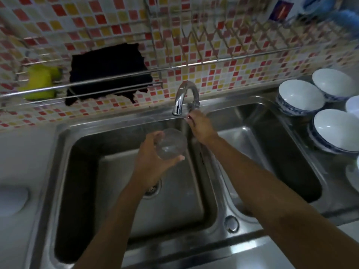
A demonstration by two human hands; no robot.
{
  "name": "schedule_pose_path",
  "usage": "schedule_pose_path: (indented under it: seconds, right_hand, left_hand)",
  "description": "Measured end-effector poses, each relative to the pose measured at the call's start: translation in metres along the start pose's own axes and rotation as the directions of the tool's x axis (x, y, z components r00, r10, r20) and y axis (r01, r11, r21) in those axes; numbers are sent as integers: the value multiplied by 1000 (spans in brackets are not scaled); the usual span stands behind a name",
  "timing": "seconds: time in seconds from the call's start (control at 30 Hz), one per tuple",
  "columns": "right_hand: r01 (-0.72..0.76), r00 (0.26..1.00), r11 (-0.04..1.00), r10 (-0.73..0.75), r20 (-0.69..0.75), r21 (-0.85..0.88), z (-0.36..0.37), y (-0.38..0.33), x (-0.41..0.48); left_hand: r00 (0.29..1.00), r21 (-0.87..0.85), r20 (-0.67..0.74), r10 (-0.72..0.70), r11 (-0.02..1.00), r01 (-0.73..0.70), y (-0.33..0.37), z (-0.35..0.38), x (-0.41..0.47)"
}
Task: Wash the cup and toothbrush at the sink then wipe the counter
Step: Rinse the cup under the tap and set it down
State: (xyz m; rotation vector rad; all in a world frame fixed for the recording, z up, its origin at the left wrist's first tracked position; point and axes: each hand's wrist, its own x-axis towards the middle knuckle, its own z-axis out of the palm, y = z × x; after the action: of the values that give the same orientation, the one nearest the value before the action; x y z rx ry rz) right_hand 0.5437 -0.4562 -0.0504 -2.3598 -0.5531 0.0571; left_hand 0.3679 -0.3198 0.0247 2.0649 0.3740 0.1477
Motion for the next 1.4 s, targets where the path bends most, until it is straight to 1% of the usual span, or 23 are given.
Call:
schedule_pose_path:
  seconds: [0.07, 0.13, 0.3, 0.4, 0.53, 0.6, 0.7, 0.73, 0.87, 0.93, 1.03, 1.1, 1.2, 1.23, 1.27, 1.33, 1.4]
  right_hand:
    - [77, 997, 997, -77, 18, 11, 1, 8, -2]
    - [131, 991, 991, -131, 5, 23, 2, 14, -5]
    - [158, 986, 983, -152, -66, 94, 9, 18, -7]
    - [137, 986, 982, -122, -113, 131, 20, 23, -10]
    - [60, 985, 984, -32, -167, 169, 37, 24, -10]
    - [57, 985, 986, -29, -172, 159, 38, 23, -9]
    - [59, 989, 988, -38, -140, 145, 33, 25, -8]
    - [54, 991, 989, -36, -126, 141, 32, 28, -7]
    - [45, 992, 990, -28, -122, 135, 32, 28, -1]
    - [17, 991, 989, 3, -131, 145, 27, 20, -2]
    - [6, 988, 986, 20, -151, 168, 18, 11, -8]
    - [8, 988, 986, 18, -155, 164, 16, 9, -10]
    - [-24, 985, 986, 52, -167, 166, 16, 4, -11]
    - [-40, 983, 984, 70, -171, 175, 16, 2, -10]
    - [-56, 980, 982, 88, -177, 183, 15, 0, -9]
    - [-79, 980, 982, 109, -169, 171, 12, 0, -6]
    - [-77, 983, 987, 99, -156, 137, 9, 3, -5]
  left_hand:
    - [1000, -12, -6, -8, 1000, 8, -4, 4, 5]
    - [1000, -28, 1, -13, 1000, 13, -7, 8, 8]
    - [1000, -28, 21, 23, 999, -23, -10, 17, 15]
    - [999, -90, 29, 30, 996, -28, -15, 24, 17]
    - [995, -104, 91, 51, 994, -41, -27, 35, 9]
    - [998, -131, 51, 37, 991, -30, -35, 35, 8]
    - [999, -166, -41, -4, 986, -3, -41, 35, 12]
    - [999, -167, -35, -1, 986, -5, -40, 37, 14]
    - [997, -118, 76, 20, 993, -11, -36, 51, 15]
    - [997, -108, 81, 16, 994, -7, -37, 55, 12]
    - [996, -46, 88, 27, 999, -23, -42, 57, 4]
    - [999, -47, 46, -7, 999, 9, -50, 55, 3]
    - [992, -132, -84, -97, 988, 85, -63, 55, 13]
    - [990, -132, -93, -107, 987, 94, -65, 56, 15]
    - [993, -102, -68, -92, 991, 85, -63, 59, 16]
    - [999, -33, 36, -37, 999, 39, -58, 65, 15]
    - [995, -24, 99, -20, 999, 23, -54, 69, 12]
